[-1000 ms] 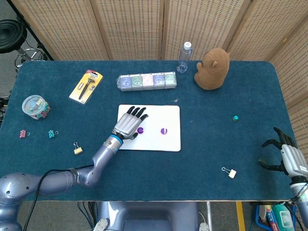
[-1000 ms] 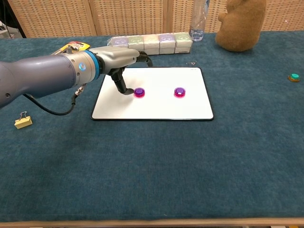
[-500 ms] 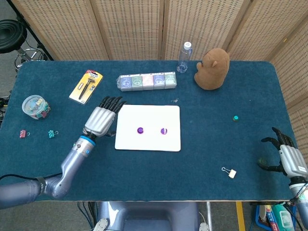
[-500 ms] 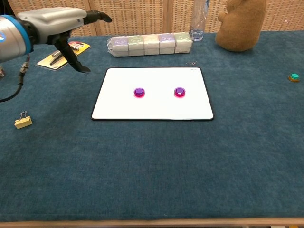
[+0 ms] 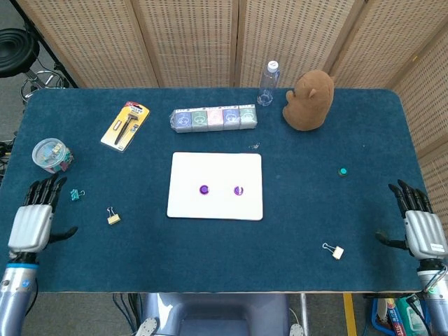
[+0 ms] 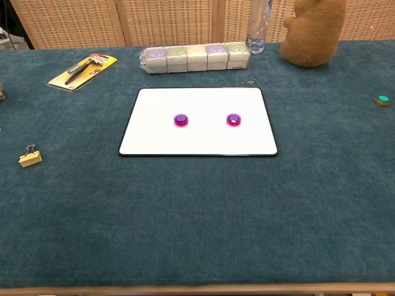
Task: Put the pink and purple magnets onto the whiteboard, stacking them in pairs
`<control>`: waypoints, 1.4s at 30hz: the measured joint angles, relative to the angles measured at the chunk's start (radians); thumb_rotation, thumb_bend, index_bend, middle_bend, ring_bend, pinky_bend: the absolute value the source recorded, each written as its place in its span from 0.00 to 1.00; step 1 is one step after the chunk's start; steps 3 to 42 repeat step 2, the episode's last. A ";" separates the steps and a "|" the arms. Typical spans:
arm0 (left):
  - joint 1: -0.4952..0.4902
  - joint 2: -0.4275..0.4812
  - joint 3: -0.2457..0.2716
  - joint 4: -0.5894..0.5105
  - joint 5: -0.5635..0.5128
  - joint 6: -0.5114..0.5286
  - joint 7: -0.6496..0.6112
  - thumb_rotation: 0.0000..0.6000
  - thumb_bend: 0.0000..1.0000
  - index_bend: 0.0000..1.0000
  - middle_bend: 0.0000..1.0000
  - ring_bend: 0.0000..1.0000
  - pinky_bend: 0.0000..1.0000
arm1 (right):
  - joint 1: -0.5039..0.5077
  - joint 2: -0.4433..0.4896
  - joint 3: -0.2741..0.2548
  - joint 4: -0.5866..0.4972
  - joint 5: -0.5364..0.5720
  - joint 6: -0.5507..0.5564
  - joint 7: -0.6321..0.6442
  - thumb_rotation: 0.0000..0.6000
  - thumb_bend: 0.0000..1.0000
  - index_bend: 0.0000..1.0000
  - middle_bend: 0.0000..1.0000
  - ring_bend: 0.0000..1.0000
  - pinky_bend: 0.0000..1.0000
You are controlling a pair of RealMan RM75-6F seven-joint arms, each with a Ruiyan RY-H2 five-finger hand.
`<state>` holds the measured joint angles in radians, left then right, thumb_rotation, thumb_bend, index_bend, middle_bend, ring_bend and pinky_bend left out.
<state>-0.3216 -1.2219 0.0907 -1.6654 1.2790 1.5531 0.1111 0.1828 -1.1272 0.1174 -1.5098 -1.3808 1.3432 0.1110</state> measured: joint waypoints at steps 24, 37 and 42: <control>0.034 0.018 0.015 -0.004 0.034 0.016 -0.025 1.00 0.05 0.00 0.00 0.00 0.00 | -0.003 -0.012 0.001 0.010 -0.006 0.016 -0.023 1.00 0.00 0.00 0.00 0.00 0.00; 0.034 0.018 0.015 -0.004 0.034 0.016 -0.025 1.00 0.05 0.00 0.00 0.00 0.00 | -0.003 -0.012 0.001 0.010 -0.006 0.016 -0.023 1.00 0.00 0.00 0.00 0.00 0.00; 0.034 0.018 0.015 -0.004 0.034 0.016 -0.025 1.00 0.05 0.00 0.00 0.00 0.00 | -0.003 -0.012 0.001 0.010 -0.006 0.016 -0.023 1.00 0.00 0.00 0.00 0.00 0.00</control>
